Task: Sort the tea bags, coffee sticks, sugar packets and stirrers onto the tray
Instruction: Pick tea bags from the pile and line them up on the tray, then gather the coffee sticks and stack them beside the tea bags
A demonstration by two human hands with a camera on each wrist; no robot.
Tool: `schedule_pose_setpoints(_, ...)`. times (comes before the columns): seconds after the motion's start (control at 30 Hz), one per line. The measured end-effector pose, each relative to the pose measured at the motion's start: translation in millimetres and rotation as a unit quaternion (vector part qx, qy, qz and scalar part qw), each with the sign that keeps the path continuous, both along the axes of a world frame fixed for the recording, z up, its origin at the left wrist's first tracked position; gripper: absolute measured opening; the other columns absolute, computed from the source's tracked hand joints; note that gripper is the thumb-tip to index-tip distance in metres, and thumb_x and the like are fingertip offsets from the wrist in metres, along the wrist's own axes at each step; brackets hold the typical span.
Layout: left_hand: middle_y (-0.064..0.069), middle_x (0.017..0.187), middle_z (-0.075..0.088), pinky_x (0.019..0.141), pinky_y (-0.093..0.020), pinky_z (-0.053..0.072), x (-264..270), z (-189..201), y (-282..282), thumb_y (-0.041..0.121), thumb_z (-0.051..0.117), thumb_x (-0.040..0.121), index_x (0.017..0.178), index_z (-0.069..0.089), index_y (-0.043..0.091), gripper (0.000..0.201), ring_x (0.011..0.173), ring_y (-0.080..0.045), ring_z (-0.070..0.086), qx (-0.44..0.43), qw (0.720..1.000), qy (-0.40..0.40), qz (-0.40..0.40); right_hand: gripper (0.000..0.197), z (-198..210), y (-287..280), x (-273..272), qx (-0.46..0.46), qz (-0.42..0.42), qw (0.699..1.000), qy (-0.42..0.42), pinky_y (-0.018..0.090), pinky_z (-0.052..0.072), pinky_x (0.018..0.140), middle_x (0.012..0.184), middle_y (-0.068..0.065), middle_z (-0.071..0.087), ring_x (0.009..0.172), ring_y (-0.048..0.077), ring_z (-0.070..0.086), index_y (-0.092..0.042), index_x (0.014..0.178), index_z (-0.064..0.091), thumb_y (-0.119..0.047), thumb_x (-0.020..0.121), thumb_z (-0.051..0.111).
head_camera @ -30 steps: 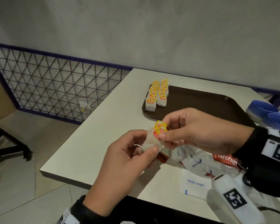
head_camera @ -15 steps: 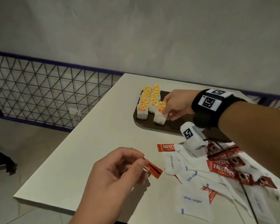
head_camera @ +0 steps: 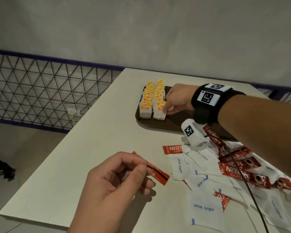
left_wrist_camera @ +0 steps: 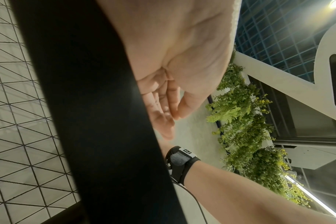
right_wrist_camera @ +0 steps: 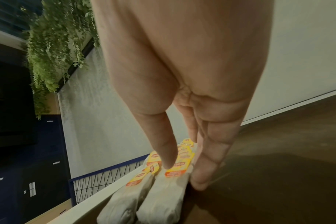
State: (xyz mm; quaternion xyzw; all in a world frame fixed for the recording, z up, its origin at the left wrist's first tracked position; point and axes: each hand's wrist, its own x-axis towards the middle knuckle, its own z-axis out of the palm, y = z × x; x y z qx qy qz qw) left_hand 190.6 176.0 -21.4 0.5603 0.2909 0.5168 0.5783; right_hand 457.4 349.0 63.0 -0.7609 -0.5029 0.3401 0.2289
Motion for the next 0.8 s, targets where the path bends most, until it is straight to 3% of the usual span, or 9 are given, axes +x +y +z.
schedule_pose_setpoints(0.13,-0.02,0.073,0.072,0.053,-0.032,0.057,1.0,0.6,0.9,0.014,0.069,0.074,0.074,0.077,0.011,0.008,0.059,-0.037,0.069,0.004,1.0,0.009,0.003,0.025,-4.7,-1.7,1.9,-0.022,0.013,1.0,-0.012,0.039,0.063,0.086,0.106,0.021,0.07,0.091,0.028,0.072,0.005,0.107,0.064,0.011,0.083,0.069)
schedule_pose_setpoints(0.23,-0.02,0.072,0.072,0.054,-0.032,0.057,1.7,2.2,1.6,0.014,0.069,0.073,0.074,0.076,0.01,0.008,0.06,-0.037,0.07,0.005,1.0,0.014,0.012,0.016,-8.2,-1.6,-1.7,-0.022,0.026,0.999,-0.017,0.031,0.061,0.075,0.097,0.015,0.068,0.083,0.022,0.069,0.0,0.095,0.062,0.012,0.085,0.067)
schedule_pose_setpoints(0.33,-0.021,0.072,0.071,0.053,-0.031,0.056,2.7,1.2,1.8,0.013,0.069,0.073,0.073,0.076,0.009,0.008,0.059,-0.037,0.069,0.002,1.0,0.012,0.022,0.024,-7.9,-3.1,-2.7,-0.012,0.029,0.999,-0.007,0.027,0.059,0.067,0.096,0.014,0.067,0.081,0.02,0.068,0.004,0.107,0.063,0.012,0.085,0.067)
schedule_pose_setpoints(0.47,-0.022,0.073,0.071,0.052,-0.032,0.056,2.6,1.5,2.0,0.007,0.081,0.076,0.074,0.076,0.008,0.006,0.058,-0.036,0.069,0.001,1.0,0.011,0.029,0.039,-1.7,-17.0,0.2,0.01,0.023,1.0,0.002,0.037,0.063,0.085,0.103,0.018,0.068,0.088,0.025,0.069,0.013,0.123,0.06,0.011,0.085,0.067)
schedule_pose_setpoints(0.53,-0.021,0.073,0.072,0.052,-0.031,0.056,2.2,1.3,1.4,0.007,0.074,0.077,0.075,0.076,0.008,0.003,0.058,-0.035,0.069,0.007,0.999,0.007,0.032,0.039,5.6,-31.1,2.2,0.028,0.018,0.999,0.009,0.043,0.06,0.093,0.105,0.02,0.067,0.091,0.027,0.068,0.013,0.126,0.059,0.01,0.088,0.065)
schedule_pose_setpoints(0.6,-0.022,0.074,0.071,0.051,-0.031,0.055,2.1,1.4,1.2,0.008,0.066,0.076,0.076,0.076,0.007,0.009,0.058,-0.035,0.068,0.009,0.999,0.006,0.033,0.035,15.9,-50.0,4.7,0.042,0.031,0.998,0.021,0.04,0.061,0.09,0.101,0.016,0.068,0.09,0.025,0.069,0.011,0.125,0.059,0.008,0.091,0.064)
schedule_pose_setpoints(0.63,-0.023,0.074,0.071,0.051,-0.031,0.056,2.4,2.2,1.0,0.008,0.066,0.076,0.077,0.075,0.006,0.01,0.059,-0.035,0.068,0.009,0.999,0.007,0.032,0.03,22.1,-61.8,5.1,0.041,0.043,0.998,0.016,0.034,0.063,0.083,0.097,0.012,0.07,0.088,0.022,0.071,0.007,0.121,0.063,0.005,0.092,0.066)
schedule_pose_setpoints(0.7,-0.022,0.075,0.072,0.053,-0.03,0.057,1.6,3.1,0.9,0.007,0.065,0.077,0.079,0.075,0.005,0.011,0.06,-0.034,0.069,0.016,0.999,0.019,0.031,0.018,34.4,-88.4,5.4,0.021,0.077,0.996,-0.048,0.024,0.061,0.069,0.089,0.01,0.074,0.082,0.018,0.075,-0.002,0.11,0.069,-0.003,0.093,0.069)
schedule_pose_setpoints(0.8,-0.02,0.074,0.073,0.056,-0.029,0.059,0.2,4.0,0.8,0.003,0.064,0.082,0.079,0.075,0.006,0.012,0.061,-0.031,0.07,0.025,0.998,0.042,0.034,0.013,43.7,-122.7,18.3,-0.019,0.145,0.965,-0.217,0.024,0.059,0.072,0.082,0.003,0.078,0.073,0.011,0.076,-0.01,0.103,0.076,-0.018,0.094,0.07)
